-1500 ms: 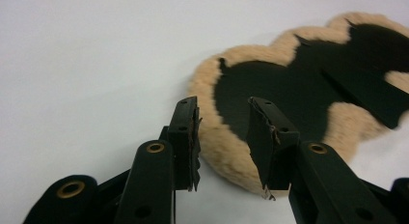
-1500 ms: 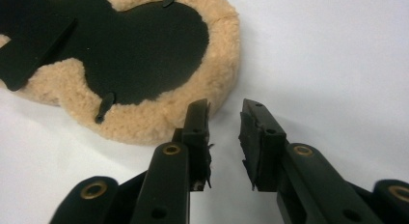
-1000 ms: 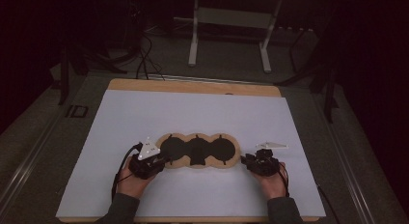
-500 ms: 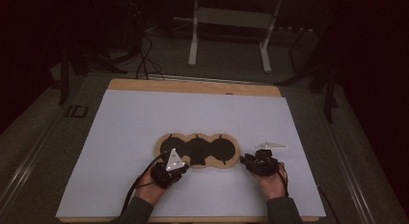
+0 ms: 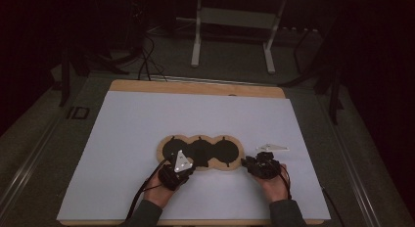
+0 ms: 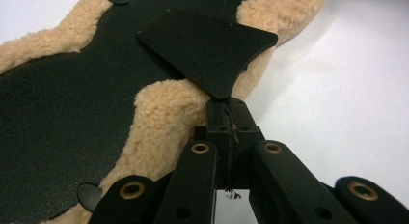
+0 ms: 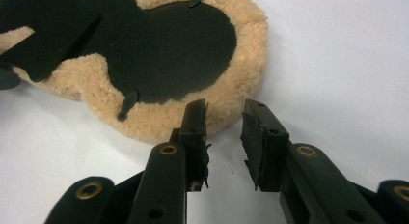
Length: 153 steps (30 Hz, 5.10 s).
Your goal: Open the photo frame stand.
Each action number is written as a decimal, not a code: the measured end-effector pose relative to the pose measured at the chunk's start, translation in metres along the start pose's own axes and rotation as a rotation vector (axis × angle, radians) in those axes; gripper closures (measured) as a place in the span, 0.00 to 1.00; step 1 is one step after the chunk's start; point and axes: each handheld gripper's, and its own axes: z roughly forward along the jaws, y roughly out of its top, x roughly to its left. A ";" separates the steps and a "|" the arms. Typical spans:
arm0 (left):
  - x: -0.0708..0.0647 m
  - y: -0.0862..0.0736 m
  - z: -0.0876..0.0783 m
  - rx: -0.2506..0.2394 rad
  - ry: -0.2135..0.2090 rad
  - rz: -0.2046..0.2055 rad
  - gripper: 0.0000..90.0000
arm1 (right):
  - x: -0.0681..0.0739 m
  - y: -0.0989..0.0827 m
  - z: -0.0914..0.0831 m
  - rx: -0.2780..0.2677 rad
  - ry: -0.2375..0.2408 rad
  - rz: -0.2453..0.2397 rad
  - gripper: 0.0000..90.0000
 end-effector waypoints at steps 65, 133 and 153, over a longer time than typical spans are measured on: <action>0.010 0.047 0.019 -0.040 0.074 0.132 0.60 | -0.001 0.000 -0.001 -0.003 0.012 -0.004 0.78; 0.012 0.068 0.018 -0.046 0.183 0.153 0.83 | 0.001 0.012 0.027 -0.035 0.245 0.320 0.33; 0.013 0.064 0.009 -0.094 0.206 0.127 0.85 | 0.008 0.033 0.031 -0.048 0.278 0.355 0.34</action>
